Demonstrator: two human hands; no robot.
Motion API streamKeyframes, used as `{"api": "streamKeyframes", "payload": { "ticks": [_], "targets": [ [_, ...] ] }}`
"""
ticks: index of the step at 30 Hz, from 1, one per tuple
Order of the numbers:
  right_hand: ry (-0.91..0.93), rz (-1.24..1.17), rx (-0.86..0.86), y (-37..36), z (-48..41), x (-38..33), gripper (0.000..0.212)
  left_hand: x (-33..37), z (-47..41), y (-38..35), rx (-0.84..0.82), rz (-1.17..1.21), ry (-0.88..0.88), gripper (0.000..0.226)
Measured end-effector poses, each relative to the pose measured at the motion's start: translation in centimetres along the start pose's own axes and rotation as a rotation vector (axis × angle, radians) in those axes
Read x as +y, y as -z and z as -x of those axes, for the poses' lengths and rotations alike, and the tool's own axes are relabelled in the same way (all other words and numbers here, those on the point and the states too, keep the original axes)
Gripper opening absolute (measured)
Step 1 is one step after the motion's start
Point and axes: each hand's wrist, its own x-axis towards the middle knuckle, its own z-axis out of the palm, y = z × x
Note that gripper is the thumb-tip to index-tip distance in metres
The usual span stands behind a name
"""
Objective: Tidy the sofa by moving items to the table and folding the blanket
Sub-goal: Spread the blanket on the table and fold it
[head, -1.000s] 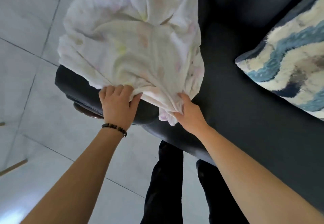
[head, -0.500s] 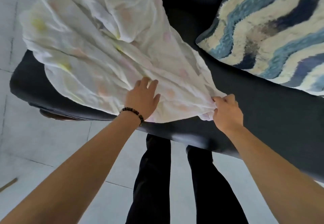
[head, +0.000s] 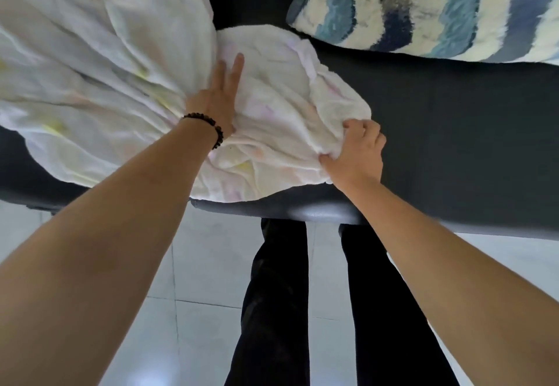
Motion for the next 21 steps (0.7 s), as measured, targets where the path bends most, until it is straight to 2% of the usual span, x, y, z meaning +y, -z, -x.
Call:
{"api": "streamKeyframes", "payload": {
  "ticks": [3, 4, 5, 6, 7, 8, 9, 11, 13, 16, 19, 21],
  "targets": [
    [-0.002, 0.005, -0.108, 1.3, -0.3, 1.4, 0.1, 1.2, 1.3, -1.2, -0.152, 0.007, 0.024, 0.125],
    [-0.031, 0.017, -0.149, 1.9, -0.2, 2.1, 0.1, 1.6, 1.7, -1.5, -0.185, 0.018, 0.035, 0.117],
    [-0.046, 0.05, -0.172, 2.4, -0.2, 2.9, 0.089, 2.0, 2.2, -1.5, -0.195, 0.026, 0.04, 0.106],
    [-0.048, 0.08, -0.174, 3.3, -0.2, 3.8, 0.065, 2.7, 2.7, -1.4, -0.175, 0.025, 0.033, 0.088],
    [-0.054, 0.104, -0.17, 4.1, -0.1, 4.8, 0.038, 3.5, 3.4, -1.1, -0.129, 0.019, 0.013, 0.067],
    [-0.063, 0.113, -0.159, 5.2, 0.1, 5.9, 0.022, 4.6, 4.2, -0.5, -0.071, 0.023, -0.017, 0.051],
    [-0.072, 0.11, -0.138, 6.3, 0.2, 7.0, 0.019, 5.8, 4.9, 0.0, -0.021, 0.052, -0.044, 0.044],
    [-0.089, 0.058, -0.075, 9.0, 0.3, 9.2, 0.017, 8.0, 6.6, 1.7, 0.034, 0.163, -0.103, 0.044],
    [-0.101, -0.007, 0.0, 12.4, 0.7, 11.0, 0.025, 10.1, 8.3, 4.1, 0.087, 0.271, -0.163, 0.044],
    [-0.066, -0.167, 0.132, 18.4, 2.4, 12.3, 0.043, 12.8, 11.6, 10.0, 0.286, 0.466, -0.18, 0.037],
    [0.005, -0.519, 0.162, 25.3, 5.7, 11.5, 0.05, 15.1, 16.2, 18.0, 0.543, 0.663, -0.188, 0.018],
    [0.036, -0.794, 0.099, 29.6, 9.3, 9.9, 0.048, 15.7, 19.4, 23.7, 0.687, 0.735, -0.239, 0.019]
  ]
}}
